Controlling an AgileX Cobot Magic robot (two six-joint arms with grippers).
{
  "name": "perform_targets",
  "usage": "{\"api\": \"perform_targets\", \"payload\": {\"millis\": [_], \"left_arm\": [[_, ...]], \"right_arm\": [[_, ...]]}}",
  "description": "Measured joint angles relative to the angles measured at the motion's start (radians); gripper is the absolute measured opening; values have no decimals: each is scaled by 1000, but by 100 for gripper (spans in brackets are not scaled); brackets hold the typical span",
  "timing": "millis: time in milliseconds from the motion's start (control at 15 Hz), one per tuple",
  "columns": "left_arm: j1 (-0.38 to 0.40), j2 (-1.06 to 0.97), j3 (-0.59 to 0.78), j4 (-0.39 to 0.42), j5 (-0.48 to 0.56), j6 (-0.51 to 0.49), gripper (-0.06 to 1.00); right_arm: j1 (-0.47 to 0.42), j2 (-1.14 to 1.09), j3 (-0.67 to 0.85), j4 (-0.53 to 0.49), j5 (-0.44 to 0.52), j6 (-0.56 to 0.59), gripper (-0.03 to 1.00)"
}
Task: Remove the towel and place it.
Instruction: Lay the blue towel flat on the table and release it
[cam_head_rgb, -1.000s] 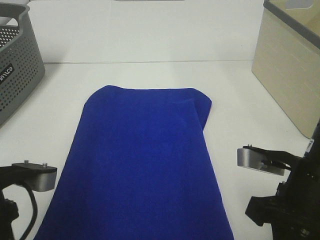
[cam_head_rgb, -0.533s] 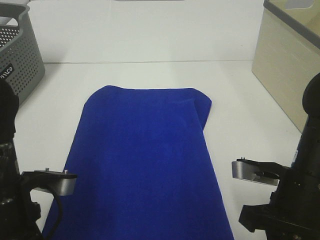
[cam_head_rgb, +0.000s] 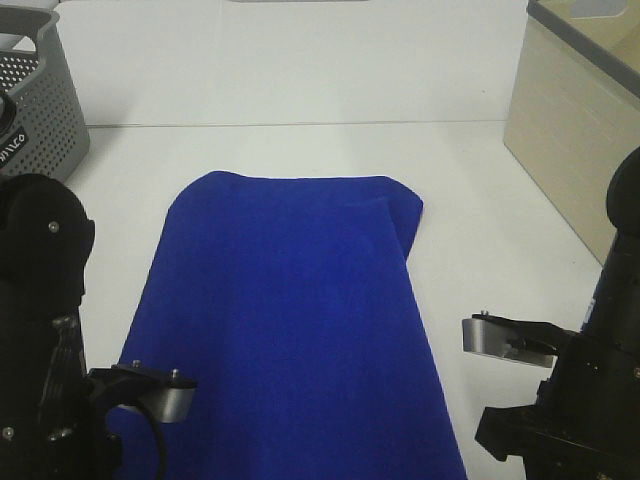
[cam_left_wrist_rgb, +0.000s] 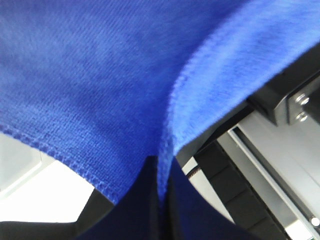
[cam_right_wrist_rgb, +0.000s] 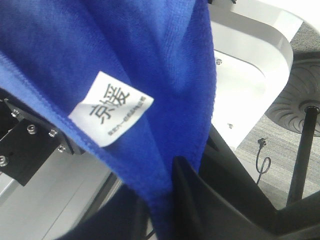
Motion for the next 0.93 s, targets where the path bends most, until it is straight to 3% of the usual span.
{"api": "perform_targets", "payload": {"millis": [267,467,600,667,933], "left_arm": [[-1,0,-29,-5,7,0,6],[-42,0,-36,-8,8,-2,37],[-62,0,-71,2,40,-3,60],[-65,0,-149,59,61,-3,68],[-65,0,-336,156,65,-5,69]], "right_arm": [[0,0,0,21,0,-4,37],[0,0,0,34,0,-5,56],[0,0,0,34,0,-7,62],[0,0,-4,33,0,-7,63],[0,0,-104,-1,29,-8,64]]}}
